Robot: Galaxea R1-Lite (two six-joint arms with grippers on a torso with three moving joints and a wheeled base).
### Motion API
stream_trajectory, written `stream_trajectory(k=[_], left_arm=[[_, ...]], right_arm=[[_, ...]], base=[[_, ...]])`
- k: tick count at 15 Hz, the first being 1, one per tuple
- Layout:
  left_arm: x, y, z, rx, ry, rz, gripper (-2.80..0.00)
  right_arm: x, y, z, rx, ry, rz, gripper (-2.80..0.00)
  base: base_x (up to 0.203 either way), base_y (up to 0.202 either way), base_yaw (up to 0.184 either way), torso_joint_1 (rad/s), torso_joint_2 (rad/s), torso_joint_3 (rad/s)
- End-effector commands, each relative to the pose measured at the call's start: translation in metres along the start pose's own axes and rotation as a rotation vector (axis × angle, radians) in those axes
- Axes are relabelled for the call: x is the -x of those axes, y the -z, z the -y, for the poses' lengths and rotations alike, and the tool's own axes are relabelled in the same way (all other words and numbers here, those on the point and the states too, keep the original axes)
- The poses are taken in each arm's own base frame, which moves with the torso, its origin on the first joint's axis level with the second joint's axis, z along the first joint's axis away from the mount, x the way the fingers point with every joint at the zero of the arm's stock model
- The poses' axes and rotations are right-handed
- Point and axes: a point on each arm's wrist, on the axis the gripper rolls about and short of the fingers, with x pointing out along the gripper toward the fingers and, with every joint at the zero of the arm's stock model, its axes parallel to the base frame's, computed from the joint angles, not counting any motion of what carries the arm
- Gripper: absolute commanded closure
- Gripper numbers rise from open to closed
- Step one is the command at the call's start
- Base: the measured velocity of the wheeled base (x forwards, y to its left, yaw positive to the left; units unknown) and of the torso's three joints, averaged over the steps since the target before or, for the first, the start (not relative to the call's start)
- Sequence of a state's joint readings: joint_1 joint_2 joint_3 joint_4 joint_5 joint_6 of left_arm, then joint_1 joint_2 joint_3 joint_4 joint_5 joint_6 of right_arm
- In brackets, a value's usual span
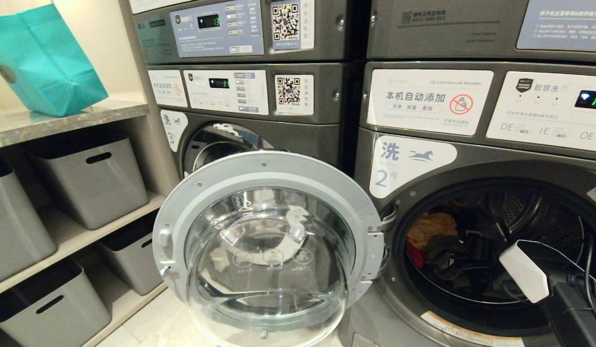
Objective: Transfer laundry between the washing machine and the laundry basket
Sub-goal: Pick a cloth and place it into the basket
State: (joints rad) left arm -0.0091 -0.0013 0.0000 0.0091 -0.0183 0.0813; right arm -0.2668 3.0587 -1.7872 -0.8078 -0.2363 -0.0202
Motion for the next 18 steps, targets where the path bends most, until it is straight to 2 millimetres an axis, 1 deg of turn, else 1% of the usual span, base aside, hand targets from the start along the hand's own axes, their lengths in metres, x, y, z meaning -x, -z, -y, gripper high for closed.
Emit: stream_trajectory(k=[1, 3, 4, 6, 7, 9, 11, 14, 15, 17, 18], left_arm=[[0.0, 0.0, 0.0, -0.002, 0.0, -0.001, 0.0], [0.0, 0.0, 0.0, -0.003, 0.0, -0.001, 0.0], [0.0, 0.0, 0.0, -0.005, 0.0, -0.001, 0.0], [0.0, 0.0, 0.0, -0.005, 0.0, -0.001, 0.0], [0.0, 0.0, 0.0, -0.003, 0.0, -0.001, 0.0], [0.0, 0.0, 0.0, 0.002, 0.0, 0.0, 0.0], [0.0, 0.0, 0.0, 0.001, -0.002, 0.002, 0.0], [0.0, 0.0, 0.0, 0.006, -0.001, 0.0, 0.0], [0.0, 0.0, 0.0, 0.008, -0.003, 0.0, 0.0], [0.0, 0.0, 0.0, 0.009, -0.003, 0.001, 0.0], [0.0, 0.0, 0.0, 0.009, -0.003, 0.002, 0.0]], right_arm=[[0.0, 0.0, 0.0, -0.001, 0.002, 0.002, 0.0], [0.002, -0.004, 0.001, -0.006, 0.0, 0.009, 0.0], [0.005, -0.013, 0.001, -0.012, 0.0, 0.022, 0.0], [0.019, -0.026, 0.004, -0.025, -0.007, 0.016, 0.0], [0.031, -0.03, 0.004, -0.03, -0.015, 0.008, 0.0], [0.066, -0.027, 0.002, -0.021, -0.037, -0.023, 0.0], [0.113, -0.018, -0.002, 0.0, -0.07, -0.055, 0.0], [0.184, -0.001, -0.003, 0.034, -0.124, -0.053, 0.0], [0.205, 0.003, -0.004, 0.047, -0.141, -0.066, 0.0], [0.244, -0.004, -0.001, 0.047, -0.16, -0.063, 0.0], [0.259, -0.009, 0.002, 0.031, -0.159, -0.061, 0.0]], base=[[0.0, 0.0, 0.0, 0.0, 0.0, 0.0], [0.0, 0.0, 0.0, 0.0, 0.0, 0.0], [0.0, 0.0, 0.0, 0.0, 0.0, 0.0], [0.0, 0.0, 0.0, 0.0, 0.0, 0.0], [0.0, 0.0, 0.0, 0.0, 0.0, 0.0], [0.0, 0.0, 0.0, 0.0, 0.0, 0.0], [0.0, 0.0, 0.0, 0.0, 0.0, 0.0], [0.0, 0.0, 0.0, 0.0, 0.0, 0.0], [0.0, 0.0, 0.0, 0.0, 0.0, 0.0], [0.0, 0.0, 0.0, 0.0, 0.0, 0.0], [0.0, 0.0, 0.0, 0.0, 0.0, 0.0]])
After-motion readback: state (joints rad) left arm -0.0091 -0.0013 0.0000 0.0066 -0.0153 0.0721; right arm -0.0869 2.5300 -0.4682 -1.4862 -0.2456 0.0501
